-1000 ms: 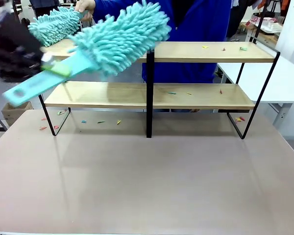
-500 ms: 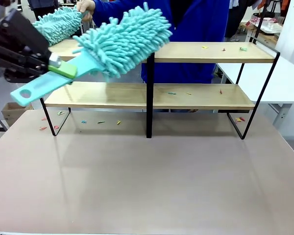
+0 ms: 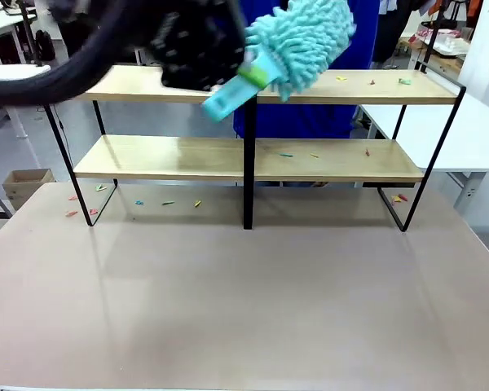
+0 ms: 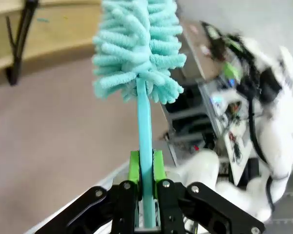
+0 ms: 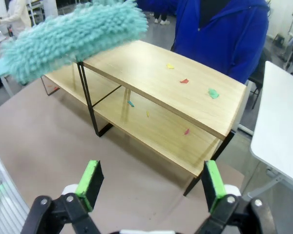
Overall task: Clean the shelves.
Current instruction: Clean another randomly selected level of the Shelf with the Duster.
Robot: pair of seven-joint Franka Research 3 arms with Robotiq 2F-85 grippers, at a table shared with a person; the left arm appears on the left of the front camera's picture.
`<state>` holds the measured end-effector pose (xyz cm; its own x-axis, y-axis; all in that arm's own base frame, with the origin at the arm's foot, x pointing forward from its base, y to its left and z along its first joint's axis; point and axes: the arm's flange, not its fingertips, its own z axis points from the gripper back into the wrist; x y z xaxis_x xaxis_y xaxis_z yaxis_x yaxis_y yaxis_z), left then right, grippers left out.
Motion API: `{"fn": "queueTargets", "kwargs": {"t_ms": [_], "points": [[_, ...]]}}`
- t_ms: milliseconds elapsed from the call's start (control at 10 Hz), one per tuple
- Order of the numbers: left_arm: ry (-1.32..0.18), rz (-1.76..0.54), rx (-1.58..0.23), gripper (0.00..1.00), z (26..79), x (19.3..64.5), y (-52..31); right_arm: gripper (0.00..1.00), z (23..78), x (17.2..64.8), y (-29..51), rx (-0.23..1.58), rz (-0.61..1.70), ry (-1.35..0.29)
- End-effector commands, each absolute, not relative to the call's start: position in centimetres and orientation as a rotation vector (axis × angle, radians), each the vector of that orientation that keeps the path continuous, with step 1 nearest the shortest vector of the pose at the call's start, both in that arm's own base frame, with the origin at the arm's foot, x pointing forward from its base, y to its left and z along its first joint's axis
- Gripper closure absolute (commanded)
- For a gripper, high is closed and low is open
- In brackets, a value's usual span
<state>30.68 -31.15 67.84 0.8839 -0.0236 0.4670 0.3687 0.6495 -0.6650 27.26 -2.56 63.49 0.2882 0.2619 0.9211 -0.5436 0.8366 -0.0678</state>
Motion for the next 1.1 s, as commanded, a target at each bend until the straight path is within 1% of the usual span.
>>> {"fn": "queueTargets", "kwargs": {"t_ms": [0, 100, 200, 300, 400, 500, 600, 800, 1000], "points": [[-0.437, -0.034, -0.737, 0.88, 69.9, 36.4, -34.3, 0.0, 63.5, 27.3, -2.6, 0.28, 0.546, -1.16], [-0.447, 0.029, -0.78, 0.88, 70.2, 37.5, -35.2, 0.0, 63.5, 27.3, -2.6, 0.28, 0.546, -1.16], [-0.462, -0.147, -0.8, 0.88, 68.4, 34.3, -32.8, 0.0, 63.5, 27.3, -2.6, 0.28, 0.546, -1.16], [-0.462, -0.147, -0.8, 0.88, 68.4, 34.3, -32.8, 0.0, 63.5, 27.3, -2.6, 0.28, 0.546, -1.16], [-0.464, -0.066, -0.779, 0.88, 68.5, 37.8, -34.1, 0.0, 63.5, 27.3, -2.6, 0.28, 0.546, -1.16], [-0.572, 0.042, -0.672, 0.88, 68.3, 38.0, -34.1, 0.0, 63.5, 27.3, -2.6, 0.28, 0.546, -1.16], [-0.59, 0.095, -0.638, 0.88, 68.6, 38.1, -35.4, 0.0, 63.5, 27.3, -2.6, 0.28, 0.546, -1.16], [-0.564, 0.049, -0.55, 0.88, 69.3, 39.4, -39.4, 0.0, 63.5, 27.3, -2.6, 0.28, 0.546, -1.16], [-0.515, 0.001, -0.524, 0.88, 68.5, 39.7, -41.6, 0.0, 63.5, 27.3, -2.6, 0.28, 0.546, -1.16]]}}
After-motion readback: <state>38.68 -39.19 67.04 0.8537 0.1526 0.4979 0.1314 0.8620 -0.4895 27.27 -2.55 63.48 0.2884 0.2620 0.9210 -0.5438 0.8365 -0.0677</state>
